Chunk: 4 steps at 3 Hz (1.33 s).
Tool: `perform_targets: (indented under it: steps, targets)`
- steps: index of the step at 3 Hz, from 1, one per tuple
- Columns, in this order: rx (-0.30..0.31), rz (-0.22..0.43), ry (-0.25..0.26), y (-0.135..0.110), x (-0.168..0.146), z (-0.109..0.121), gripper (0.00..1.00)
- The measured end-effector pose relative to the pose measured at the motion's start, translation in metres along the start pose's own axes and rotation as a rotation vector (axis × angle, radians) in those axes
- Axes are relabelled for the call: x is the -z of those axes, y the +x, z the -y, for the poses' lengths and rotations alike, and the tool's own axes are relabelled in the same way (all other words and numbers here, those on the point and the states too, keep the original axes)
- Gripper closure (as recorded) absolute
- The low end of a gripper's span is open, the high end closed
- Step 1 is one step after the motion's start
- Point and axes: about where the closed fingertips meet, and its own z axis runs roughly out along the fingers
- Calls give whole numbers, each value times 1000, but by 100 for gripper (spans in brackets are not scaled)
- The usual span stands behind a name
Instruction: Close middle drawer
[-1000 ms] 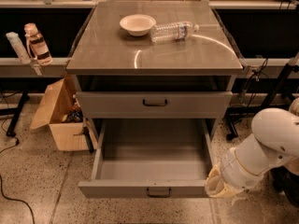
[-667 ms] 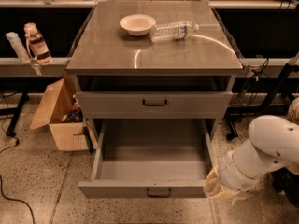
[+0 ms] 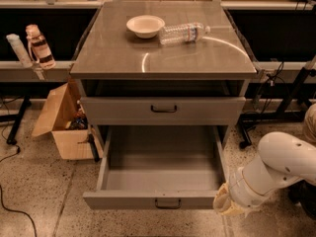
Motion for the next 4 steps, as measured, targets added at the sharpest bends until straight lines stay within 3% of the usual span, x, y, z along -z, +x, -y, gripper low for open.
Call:
perform_targets:
  steps: [2, 4]
  targets:
    - [-47, -2, 35, 20, -28, -4, 100]
    - [-77, 37, 26, 52, -79, 1, 100]
